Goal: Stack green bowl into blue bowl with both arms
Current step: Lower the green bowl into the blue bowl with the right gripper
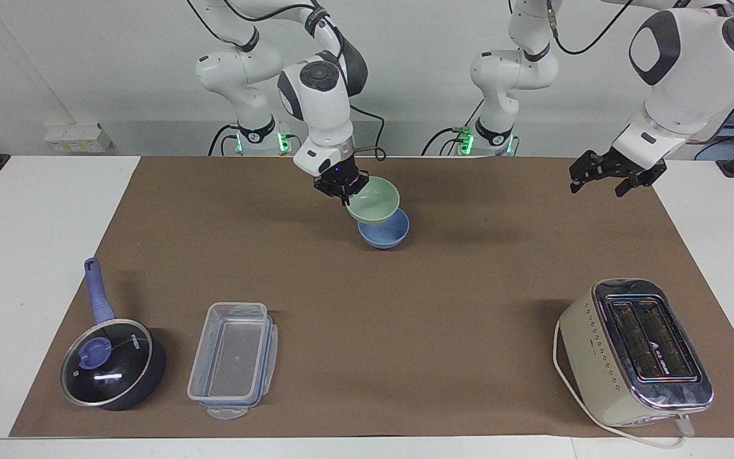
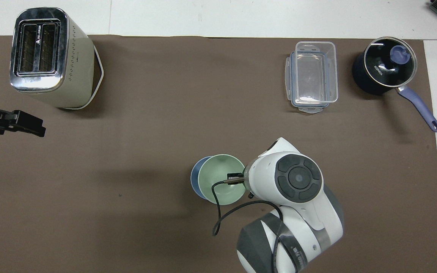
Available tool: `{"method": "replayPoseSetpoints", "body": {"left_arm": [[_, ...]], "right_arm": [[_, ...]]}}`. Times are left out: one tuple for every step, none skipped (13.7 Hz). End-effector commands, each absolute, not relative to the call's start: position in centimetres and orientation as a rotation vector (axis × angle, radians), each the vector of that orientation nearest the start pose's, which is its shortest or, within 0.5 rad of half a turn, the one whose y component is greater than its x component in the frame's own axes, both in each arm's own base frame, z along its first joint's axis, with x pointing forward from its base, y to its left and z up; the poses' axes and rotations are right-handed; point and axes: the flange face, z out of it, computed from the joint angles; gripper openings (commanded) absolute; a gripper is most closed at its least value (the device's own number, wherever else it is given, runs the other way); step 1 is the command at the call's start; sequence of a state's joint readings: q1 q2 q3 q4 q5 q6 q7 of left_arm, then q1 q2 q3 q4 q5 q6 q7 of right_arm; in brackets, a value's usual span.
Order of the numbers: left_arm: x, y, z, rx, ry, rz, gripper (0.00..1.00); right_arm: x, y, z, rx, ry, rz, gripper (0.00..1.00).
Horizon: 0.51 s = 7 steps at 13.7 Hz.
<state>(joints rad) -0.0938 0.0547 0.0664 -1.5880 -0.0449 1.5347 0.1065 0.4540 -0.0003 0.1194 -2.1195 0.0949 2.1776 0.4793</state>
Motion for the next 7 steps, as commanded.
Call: {"method": "replayPoseSetpoints", "body": {"left_arm": [[56.4, -1.7, 58.6, -3.16, 0.223, 0.183, 1.0], [56.4, -1.7, 58.6, -3.16, 0.223, 0.183, 1.0], [56.4, -1.7, 58.6, -3.16, 0.223, 0.183, 1.0], [56.4, -1.7, 58.6, -3.16, 0.223, 0.183, 1.0], [56.4, -1.7, 58.6, -3.16, 0.223, 0.183, 1.0], [56.4, -1.7, 58.6, -3.16, 0.223, 0.183, 1.0], [56.4, -1.7, 58.7, -3.16, 0.223, 0.18, 1.0]], "right_arm": [[46.2, 30.2, 41.7, -3.023, -0.028, -0.032, 0.0], [46.1, 30.4, 40.9, -3.03, -0.03, -0.011, 0.0], [45.6, 31.4, 39.7, -3.038, -0.051, 0.016, 0.0], [45.7, 31.9, 39.1, -3.031, -0.044, 0.006, 0.0], [45.9, 31.9, 38.5, -3.023, -0.042, -0.02, 0.0], [46.0, 32.0, 37.9, -3.019, -0.043, -0.028, 0.0], [46.2, 32.1, 37.5, -3.015, -0.041, -0.037, 0.0]]}}
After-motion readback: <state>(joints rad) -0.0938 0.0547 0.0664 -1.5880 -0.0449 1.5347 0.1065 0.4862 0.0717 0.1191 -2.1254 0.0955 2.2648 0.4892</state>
